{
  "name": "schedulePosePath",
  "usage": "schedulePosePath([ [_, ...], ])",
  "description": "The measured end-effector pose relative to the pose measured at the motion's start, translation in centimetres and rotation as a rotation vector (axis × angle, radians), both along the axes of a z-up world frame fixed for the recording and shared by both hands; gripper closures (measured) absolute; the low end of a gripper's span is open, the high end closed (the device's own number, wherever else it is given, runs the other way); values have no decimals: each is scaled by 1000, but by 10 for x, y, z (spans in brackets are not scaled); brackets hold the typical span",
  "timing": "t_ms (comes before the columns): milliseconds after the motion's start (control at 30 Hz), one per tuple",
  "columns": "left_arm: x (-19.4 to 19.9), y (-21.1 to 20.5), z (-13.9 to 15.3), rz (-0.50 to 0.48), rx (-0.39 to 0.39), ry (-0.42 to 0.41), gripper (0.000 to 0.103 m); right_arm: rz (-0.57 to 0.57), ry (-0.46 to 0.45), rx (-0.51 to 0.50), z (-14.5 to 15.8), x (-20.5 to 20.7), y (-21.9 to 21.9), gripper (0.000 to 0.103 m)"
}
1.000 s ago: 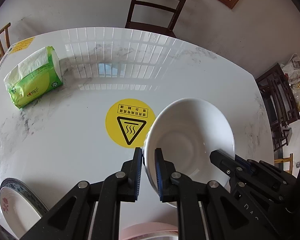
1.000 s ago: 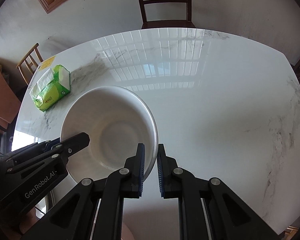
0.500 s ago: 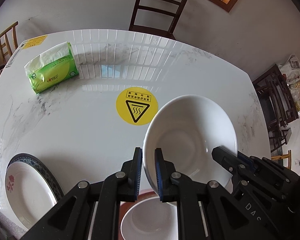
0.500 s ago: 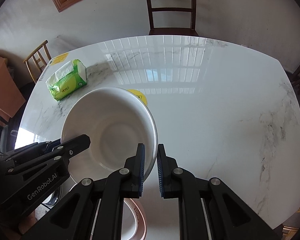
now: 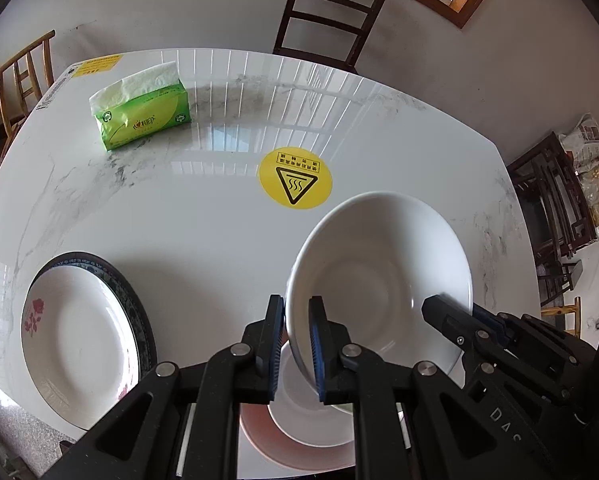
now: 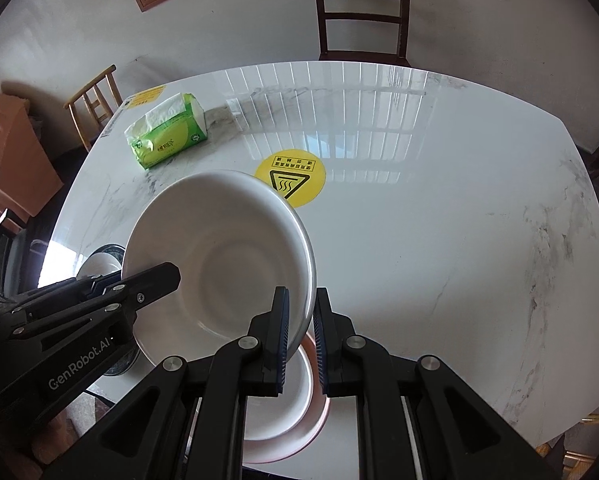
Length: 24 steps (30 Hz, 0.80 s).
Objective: Organize plates and bowls
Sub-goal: 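Carry the ribbed bowl with both grippers over the nested bowls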
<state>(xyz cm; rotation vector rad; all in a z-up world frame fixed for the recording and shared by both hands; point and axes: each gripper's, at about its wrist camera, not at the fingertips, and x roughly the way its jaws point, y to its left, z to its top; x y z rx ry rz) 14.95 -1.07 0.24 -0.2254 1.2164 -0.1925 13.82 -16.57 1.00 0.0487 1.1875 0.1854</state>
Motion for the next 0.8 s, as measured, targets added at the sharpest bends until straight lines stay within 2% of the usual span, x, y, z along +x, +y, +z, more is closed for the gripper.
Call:
schedulePosePath([
  [400,-35,4,-4,10,-7,25,91,29,7,-4,-2,-40,5,90],
  [800,-50,5,-28,19,-13,81,91,31,55,16,-21,-57,4,89],
])
